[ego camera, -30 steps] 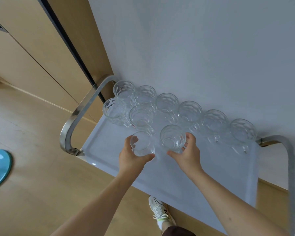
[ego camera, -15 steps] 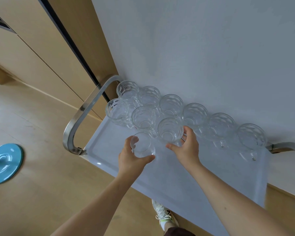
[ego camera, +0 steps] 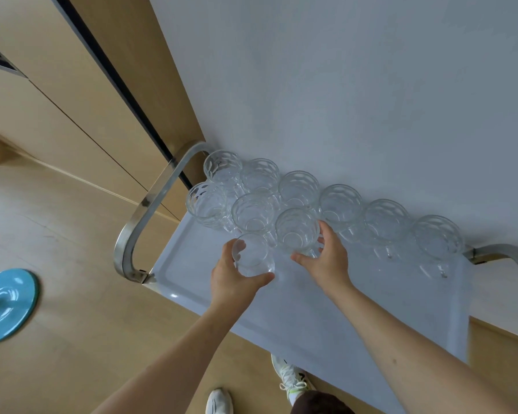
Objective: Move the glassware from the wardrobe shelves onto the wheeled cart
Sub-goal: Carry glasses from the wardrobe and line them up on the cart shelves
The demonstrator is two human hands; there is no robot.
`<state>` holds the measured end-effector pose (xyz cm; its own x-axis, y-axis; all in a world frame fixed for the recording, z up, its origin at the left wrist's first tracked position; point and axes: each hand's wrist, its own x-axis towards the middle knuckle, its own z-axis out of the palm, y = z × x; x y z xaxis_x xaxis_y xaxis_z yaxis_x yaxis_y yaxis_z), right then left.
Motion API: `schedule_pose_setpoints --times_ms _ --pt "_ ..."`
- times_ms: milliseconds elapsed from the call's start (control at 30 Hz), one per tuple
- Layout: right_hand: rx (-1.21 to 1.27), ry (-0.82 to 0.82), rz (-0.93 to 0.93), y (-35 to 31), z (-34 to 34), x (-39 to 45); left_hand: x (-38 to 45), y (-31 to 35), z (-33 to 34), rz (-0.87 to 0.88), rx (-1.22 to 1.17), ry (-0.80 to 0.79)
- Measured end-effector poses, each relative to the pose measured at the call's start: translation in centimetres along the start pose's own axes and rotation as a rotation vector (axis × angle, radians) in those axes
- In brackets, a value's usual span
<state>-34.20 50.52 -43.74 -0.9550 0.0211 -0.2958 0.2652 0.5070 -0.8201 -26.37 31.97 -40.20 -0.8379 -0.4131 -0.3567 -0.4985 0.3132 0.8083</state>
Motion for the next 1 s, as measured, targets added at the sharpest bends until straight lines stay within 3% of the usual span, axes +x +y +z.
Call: schedule_pose_setpoints --times_ms 533,1000 --pt "-0.298 0.246 -0.010 -4.5 0.8 -11.1 -1.1 -0.8 -8.0 0.237 -0.036 -0.182" --pt "-0.378 0.200 0.062 -2.9 6.1 -20.8 -5.5 -6.6 -11.7 0.251 -0.052 -0.250"
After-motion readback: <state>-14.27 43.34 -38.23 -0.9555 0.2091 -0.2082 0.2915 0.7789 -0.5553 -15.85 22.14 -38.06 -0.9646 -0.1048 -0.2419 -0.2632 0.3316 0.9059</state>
